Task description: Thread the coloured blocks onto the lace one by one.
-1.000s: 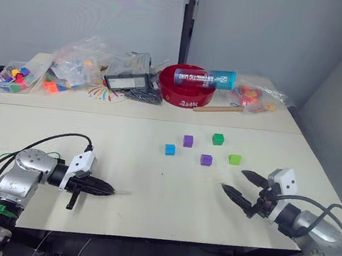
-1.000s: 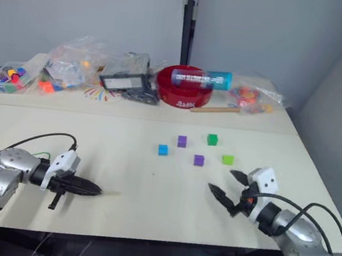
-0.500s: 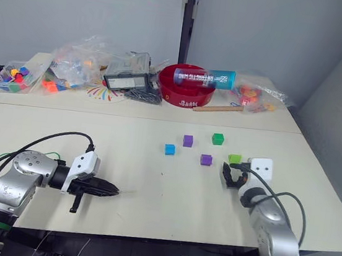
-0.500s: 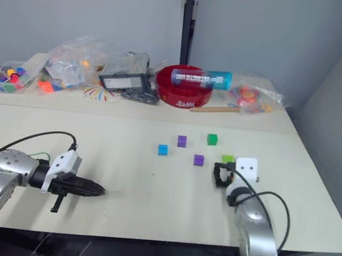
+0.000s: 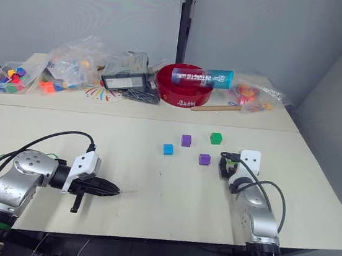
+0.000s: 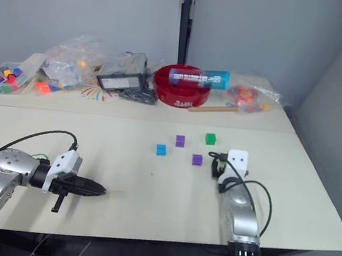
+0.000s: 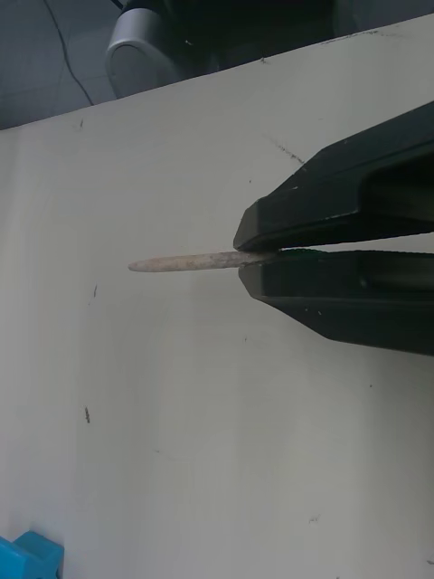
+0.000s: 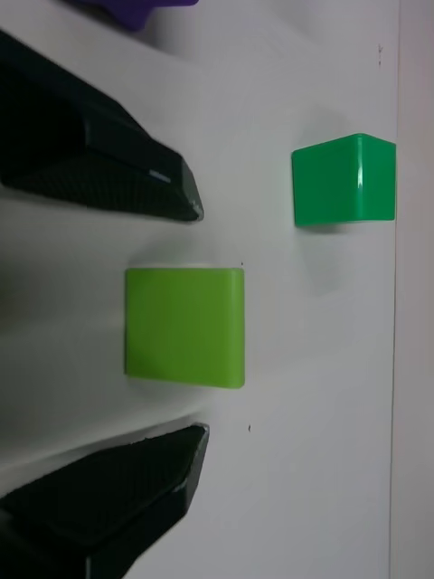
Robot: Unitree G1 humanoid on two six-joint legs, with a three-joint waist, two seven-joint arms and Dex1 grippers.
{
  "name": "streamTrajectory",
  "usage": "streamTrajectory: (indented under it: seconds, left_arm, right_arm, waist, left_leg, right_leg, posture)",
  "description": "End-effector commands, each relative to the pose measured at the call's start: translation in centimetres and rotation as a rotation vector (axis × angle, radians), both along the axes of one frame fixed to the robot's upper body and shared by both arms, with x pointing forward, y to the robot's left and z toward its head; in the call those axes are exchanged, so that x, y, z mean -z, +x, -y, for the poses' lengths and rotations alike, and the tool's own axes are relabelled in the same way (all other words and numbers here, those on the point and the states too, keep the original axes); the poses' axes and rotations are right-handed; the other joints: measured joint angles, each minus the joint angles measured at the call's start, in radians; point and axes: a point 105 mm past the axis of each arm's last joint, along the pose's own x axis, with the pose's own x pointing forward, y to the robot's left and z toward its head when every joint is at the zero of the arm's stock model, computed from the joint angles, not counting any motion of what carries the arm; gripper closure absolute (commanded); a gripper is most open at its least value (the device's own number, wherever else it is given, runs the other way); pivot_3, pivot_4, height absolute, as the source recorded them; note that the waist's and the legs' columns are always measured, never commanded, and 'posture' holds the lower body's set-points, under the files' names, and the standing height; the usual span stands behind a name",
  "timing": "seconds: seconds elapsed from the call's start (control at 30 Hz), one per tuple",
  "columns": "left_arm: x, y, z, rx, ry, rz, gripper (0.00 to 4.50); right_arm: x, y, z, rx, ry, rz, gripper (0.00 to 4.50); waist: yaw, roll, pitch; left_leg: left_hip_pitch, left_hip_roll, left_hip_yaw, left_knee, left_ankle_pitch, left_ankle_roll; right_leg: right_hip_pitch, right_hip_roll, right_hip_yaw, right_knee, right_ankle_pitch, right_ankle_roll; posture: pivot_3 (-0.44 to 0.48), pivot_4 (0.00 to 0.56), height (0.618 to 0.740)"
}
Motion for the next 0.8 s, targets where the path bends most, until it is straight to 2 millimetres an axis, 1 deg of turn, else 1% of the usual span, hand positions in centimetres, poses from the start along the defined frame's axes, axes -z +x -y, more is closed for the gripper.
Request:
streamTrajectory:
  seconds: [0.03,0.13,0.27,0.33,0.4,0.47,0.5,0.53,0.57,0.6,0.67,0.73,0.77,0.8]
  left_arm:
    - [-0.6,-0.1,-0.1,0.007,0.008,0.025,4.5]
    - [-0.6,-0.2,-0.1,0.006,0.006,0.025,4.5]
    - [-0.6,0.0,0.0,0.004,0.003,0.027,4.5]
    - [-0.6,0.0,0.0,0.004,0.001,0.028,4.5]
    - [-0.6,0.1,0.0,0.003,0.001,0.029,4.5]
    - [-0.7,0.2,0.0,0.002,-0.002,0.031,4.5]
    - [-0.7,0.3,0.1,0.005,-0.004,0.03,4.5]
    - [-0.7,0.4,0.1,0.007,-0.005,0.03,4.5]
    - [-0.7,0.5,0.2,0.009,-0.006,0.029,4.5]
    - [-0.7,0.5,0.2,0.01,-0.006,0.029,4.5]
    - [-0.7,0.7,0.3,0.015,-0.005,0.029,4.5]
    - [-0.8,0.7,0.3,0.026,-0.004,0.025,4.5]
    - [-0.8,0.7,0.3,0.031,-0.002,0.023,4.5]
    - [-0.8,0.6,0.3,0.036,0.003,0.021,4.5]
  right_arm:
    - [-0.9,-0.1,0.9,0.024,0.009,0.033,2.55]
    - [-1.0,-0.1,0.7,0.02,0.012,0.038,3.33]
    - [-1.5,-0.5,0.5,0.027,0.036,0.052,3.34]
    - [-1.9,-1.2,0.4,0.031,0.036,0.064,3.34]
    - [-2.6,-2.3,-0.1,0.019,0.036,0.081,3.34]
    - [-3.6,-5.0,-2.2,-0.058,0.035,0.091,3.34]
    - [-4.0,-7.0,-3.8,-0.12,0.043,0.086,3.34]
    - [-4.3,-8.4,-4.8,-0.162,0.052,0.079,3.34]
    - [-4.0,-10.1,-6.2,-0.221,0.046,0.048,3.34]
    - [-3.8,-11.3,-7.0,-0.26,0.043,0.023,3.34]
    - [-3.2,-12.6,-8.4,-0.329,0.045,-0.035,3.34]
    - [-2.3,-13.1,-9.3,-0.37,0.079,-0.088,3.34]
    - [-1.9,-13.2,-9.5,-0.389,0.069,-0.109,3.34]
    - [-1.3,-13.2,-9.7,-0.403,0.06,-0.136,3.34]
  waist:
    - [0.001,0.0,0.0]
    - [0.0,0.0,0.0]
    - [-0.003,0.0,0.0]
    - [-0.004,0.0,0.0]
    - [-0.004,0.0,0.0]
    - [-0.002,0.0,0.0]
    - [-0.003,0.0,0.0]
    - [-0.003,0.001,0.0]
    - [-0.002,0.001,0.0]
    - [-0.003,0.0,0.0]
    - [-0.007,-0.001,0.0]
    - [-0.008,-0.001,0.0]
    - [-0.006,-0.001,0.0]
    - [-0.006,-0.001,0.0]
  left_leg:
    - [0.0,0.0,0.0,0.0,0.0,0.0]
    - [0.0,0.0,0.0,0.0,0.0,0.0]
    - [0.0,0.0,0.0,0.0,0.0,0.0]
    - [0.0,0.0,0.0,0.0,0.0,0.0]
    - [0.0,0.0,0.0,-0.001,0.0,0.0]
    - [-0.001,0.0,0.0,-0.001,0.0,0.0]
    - [-0.001,0.0,-0.001,-0.002,0.0,0.0]
    - [-0.002,0.0,0.0,-0.002,0.0,0.0]
    - [-0.002,0.0,-0.001,-0.003,0.0,0.0]
    - [-0.002,0.0,-0.001,-0.003,0.0,0.0]
    - [-0.002,0.0,0.0,-0.003,0.0,0.0]
    - [0.0,0.0,0.001,-0.002,0.0,0.0]
    - [0.0,0.0,0.001,-0.002,0.0,0.0]
    - [0.001,0.0,0.0,-0.002,0.0,-0.001]
  right_leg:
    - [0.0,0.0,0.0,0.0,0.0,0.0]
    - [0.0,0.0,0.0,0.0,0.0,0.0]
    - [0.0,0.0,0.0,0.0,0.0,0.0]
    - [0.0,0.0,0.0,0.0,0.0,0.0]
    - [-0.001,0.0,0.0,0.0,0.0,0.0]
    - [-0.002,0.0,0.0,0.0,0.0,0.0]
    - [-0.002,0.0,0.0,0.0,0.0,0.0]
    - [-0.002,0.0,0.0,0.0,0.0,0.0]
    - [-0.003,0.0,0.0,0.0,-0.001,0.0]
    - [-0.003,0.0,0.0,0.0,-0.001,0.0]
    - [-0.003,0.0,0.0,0.0,-0.001,-0.001]
    - [-0.001,0.0,0.001,0.0,-0.001,-0.001]
    - [-0.001,0.0,0.001,-0.001,-0.001,0.0]
    - [-0.001,0.0,0.0,-0.001,-0.004,0.004]
  posture:
    - [0.0,0.15,0.731]
    - [0.0,0.15,0.731]
    - [0.0,0.15,0.731]
    - [0.0,0.15,0.731]
    - [0.0,0.15,0.731]
    - [0.0,0.15,0.731]
    - [0.0,0.15,0.731]
    - [0.0,0.15,0.731]
    - [0.0,0.15,0.731]
    - [0.0,0.15,0.731]
    - [0.0,0.15,0.731]
    - [0.0,0.15,0.731]
    - [0.0,0.15,0.731]
    - [0.0,0.15,0.731]
